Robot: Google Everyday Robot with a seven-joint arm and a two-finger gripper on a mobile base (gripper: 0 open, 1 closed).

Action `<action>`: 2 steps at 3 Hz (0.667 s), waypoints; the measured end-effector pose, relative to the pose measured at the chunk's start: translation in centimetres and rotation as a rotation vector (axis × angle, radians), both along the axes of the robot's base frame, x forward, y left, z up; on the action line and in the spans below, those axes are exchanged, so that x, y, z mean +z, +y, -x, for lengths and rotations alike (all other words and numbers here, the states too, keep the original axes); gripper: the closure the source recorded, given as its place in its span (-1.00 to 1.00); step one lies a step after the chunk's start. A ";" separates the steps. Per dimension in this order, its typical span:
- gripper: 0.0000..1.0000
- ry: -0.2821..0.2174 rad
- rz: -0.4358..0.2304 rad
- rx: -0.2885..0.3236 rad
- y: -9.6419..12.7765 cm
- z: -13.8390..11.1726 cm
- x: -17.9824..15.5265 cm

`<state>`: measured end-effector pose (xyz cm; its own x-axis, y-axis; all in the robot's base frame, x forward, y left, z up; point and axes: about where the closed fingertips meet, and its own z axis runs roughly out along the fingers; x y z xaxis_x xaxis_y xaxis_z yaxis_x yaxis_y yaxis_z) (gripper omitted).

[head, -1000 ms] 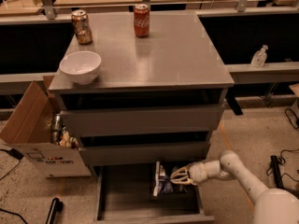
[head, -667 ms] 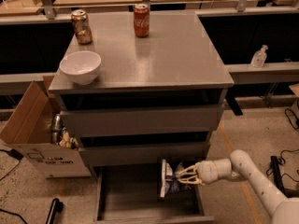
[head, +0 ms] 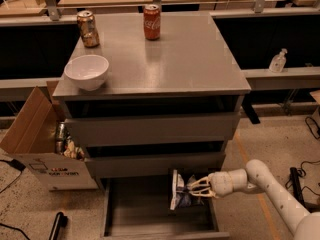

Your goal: Pick blue chip bag from bottom drawer and place on counter

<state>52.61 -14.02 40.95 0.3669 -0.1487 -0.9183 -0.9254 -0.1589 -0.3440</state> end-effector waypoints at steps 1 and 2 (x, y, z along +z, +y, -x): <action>1.00 -0.068 0.038 0.000 0.0 0.8 2.1; 1.00 -0.245 0.066 -0.017 -1.0 2.7 9.4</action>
Offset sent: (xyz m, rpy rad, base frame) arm -0.0588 -0.0344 0.2096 -0.0768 -0.4914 -0.0599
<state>49.95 -14.97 50.32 0.5740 -0.2135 -0.7906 -0.8186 -0.1733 -0.5475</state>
